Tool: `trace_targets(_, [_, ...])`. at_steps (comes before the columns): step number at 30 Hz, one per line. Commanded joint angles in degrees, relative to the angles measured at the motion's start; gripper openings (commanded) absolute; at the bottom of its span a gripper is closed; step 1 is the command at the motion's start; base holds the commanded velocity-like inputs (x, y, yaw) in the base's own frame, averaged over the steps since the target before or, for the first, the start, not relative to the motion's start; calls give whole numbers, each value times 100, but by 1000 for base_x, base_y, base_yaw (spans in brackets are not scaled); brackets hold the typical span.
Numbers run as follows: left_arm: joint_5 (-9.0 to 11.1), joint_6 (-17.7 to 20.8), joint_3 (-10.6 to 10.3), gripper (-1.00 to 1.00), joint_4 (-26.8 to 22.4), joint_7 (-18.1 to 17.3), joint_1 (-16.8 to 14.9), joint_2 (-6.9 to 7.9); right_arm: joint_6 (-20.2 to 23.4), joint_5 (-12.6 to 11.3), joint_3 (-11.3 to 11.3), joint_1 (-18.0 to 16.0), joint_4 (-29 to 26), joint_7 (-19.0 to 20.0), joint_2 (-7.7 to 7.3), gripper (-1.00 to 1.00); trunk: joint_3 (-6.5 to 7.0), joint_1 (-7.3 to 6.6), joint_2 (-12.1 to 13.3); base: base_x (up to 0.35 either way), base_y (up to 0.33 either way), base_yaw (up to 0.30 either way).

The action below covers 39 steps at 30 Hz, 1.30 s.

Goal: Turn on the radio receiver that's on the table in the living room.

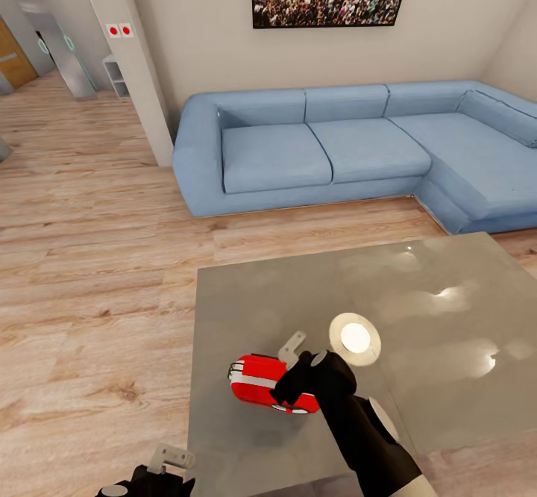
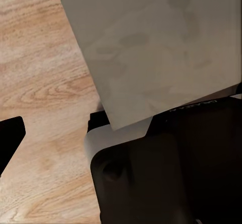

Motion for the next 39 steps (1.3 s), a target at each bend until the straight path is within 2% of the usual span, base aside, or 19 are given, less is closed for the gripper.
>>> trace_targets(1, [7, -42, 0, 100, 2, 0, 0, 0, 0, 2, 2, 0, 4, -3, 0, 100, 0, 0, 0, 0, 0, 0])
trace_targets(7, [23, -243, 0, 100, 92, -1, 0, 0, 0, 57, 1, -16, 25, -27, -7, 100, 0, 0, 0, 0, 0, 0])
trace_targets(22, [0, -282, 0, 100, 140, -8, 0, 0, 8, 98, -5, -287, 172, -31, -43, 100, 0, 0, 0, 0, 0, 0])
trace_targets(25, [-1, -283, 0, 100, 140, -6, 0, 0, -18, 92, -23, -459, 471, -31, -41, 100, 0, 0, 0, 0, 0, 0])
trace_targets(34, [7, -283, 0, 100, 141, -5, 0, 0, -154, 84, -27, -523, 762, -41, -25, 100, 0, 0, 0, 0, 0, 0])
trace_targets(39, [8, -283, 0, 100, 141, -4, 0, 0, -365, 82, -52, -554, 1147, -120, -16, 100, 0, 0, 0, 0, 0, 0])
